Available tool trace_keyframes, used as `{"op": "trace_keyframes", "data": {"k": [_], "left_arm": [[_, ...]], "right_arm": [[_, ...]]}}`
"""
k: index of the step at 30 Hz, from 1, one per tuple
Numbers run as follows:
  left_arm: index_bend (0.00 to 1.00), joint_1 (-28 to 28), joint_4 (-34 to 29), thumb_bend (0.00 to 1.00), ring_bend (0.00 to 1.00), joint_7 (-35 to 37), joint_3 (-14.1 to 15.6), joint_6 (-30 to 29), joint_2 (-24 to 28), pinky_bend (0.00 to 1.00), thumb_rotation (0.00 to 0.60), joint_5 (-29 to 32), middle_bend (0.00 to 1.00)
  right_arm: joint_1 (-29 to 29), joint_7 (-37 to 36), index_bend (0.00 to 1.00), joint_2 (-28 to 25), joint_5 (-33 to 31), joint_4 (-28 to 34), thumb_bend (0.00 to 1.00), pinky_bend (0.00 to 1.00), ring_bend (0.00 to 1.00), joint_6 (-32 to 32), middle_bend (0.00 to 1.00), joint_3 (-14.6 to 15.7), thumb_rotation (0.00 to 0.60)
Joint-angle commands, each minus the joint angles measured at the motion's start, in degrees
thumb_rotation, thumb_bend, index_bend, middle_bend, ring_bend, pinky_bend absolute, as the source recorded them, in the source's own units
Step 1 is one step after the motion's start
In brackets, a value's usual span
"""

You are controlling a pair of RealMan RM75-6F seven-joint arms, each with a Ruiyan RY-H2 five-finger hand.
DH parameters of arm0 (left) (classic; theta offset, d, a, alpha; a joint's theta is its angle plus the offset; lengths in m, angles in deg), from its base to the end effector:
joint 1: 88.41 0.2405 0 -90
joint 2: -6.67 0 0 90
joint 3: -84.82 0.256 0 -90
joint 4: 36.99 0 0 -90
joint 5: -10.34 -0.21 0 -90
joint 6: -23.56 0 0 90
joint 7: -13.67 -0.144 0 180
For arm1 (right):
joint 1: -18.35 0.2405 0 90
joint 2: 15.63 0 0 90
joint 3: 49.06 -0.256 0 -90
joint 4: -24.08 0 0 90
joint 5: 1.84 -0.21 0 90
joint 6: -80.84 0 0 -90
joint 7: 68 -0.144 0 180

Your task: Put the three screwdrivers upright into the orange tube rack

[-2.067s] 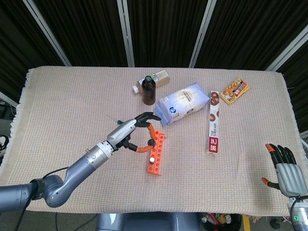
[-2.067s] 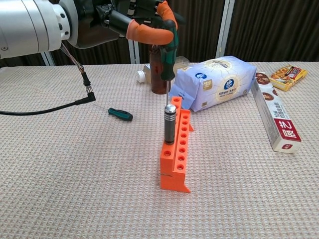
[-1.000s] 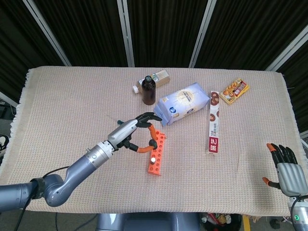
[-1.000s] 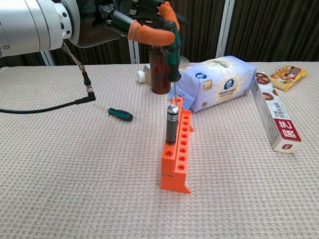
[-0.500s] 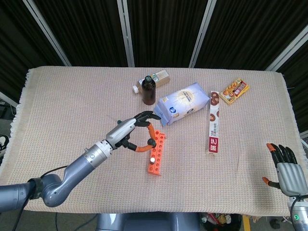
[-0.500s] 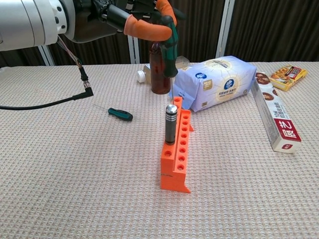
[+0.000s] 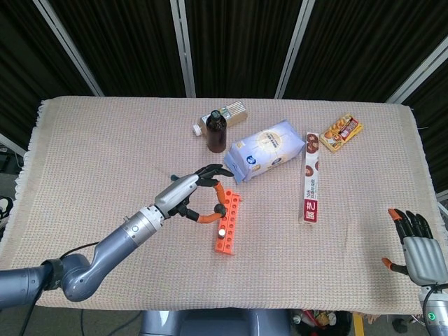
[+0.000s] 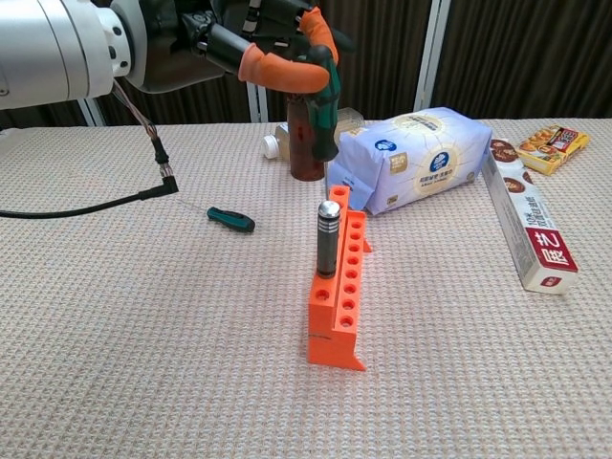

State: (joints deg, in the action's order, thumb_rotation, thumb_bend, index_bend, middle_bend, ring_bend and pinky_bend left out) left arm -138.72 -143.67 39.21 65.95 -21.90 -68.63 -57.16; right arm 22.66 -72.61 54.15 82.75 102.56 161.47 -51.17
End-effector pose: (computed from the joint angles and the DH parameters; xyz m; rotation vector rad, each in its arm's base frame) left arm -0.0227 0.3244 0.0390 -1.8725 -1.7521 -1.5315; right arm -0.3603 -0.1772 0.1425 1.3996 -0.9380 0.7817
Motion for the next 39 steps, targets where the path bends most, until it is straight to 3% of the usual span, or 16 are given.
{"op": "trace_keyframes", "data": {"k": [1, 26, 39], "left_arm": [[0.82, -0.08, 0.34, 0.49, 0.0, -0.28, 0.16, 0.05, -0.23, 0.0, 0.6, 0.26, 0.13], [0.81, 0.73, 8.79, 0.49, 0.0, -0.41, 3.0, -0.26, -9.41, 0.0, 0.6, 4.18, 0.12], [0.8, 1.16, 10.95, 0.49, 0.0, -0.68, 3.03, 0.48, -11.17, 0.0, 0.6, 4.46, 0.11]], "right_arm": [[-0.02, -0.04, 0.04, 0.03, -0.05, -0.06, 0.0, 0.06, 0.0, -0.03, 0.07, 0.0, 0.6], [-0.1, 0.02, 0.04, 0.07, -0.56, -0.14, 0.0, 0.06, 0.0, -0.3, 0.07, -0.14, 0.6], [0.01, 0.24, 0.04, 0.1, -0.76, -0.15, 0.0, 0.06, 0.0, -0.58, 0.07, -0.23, 0.6]]}}
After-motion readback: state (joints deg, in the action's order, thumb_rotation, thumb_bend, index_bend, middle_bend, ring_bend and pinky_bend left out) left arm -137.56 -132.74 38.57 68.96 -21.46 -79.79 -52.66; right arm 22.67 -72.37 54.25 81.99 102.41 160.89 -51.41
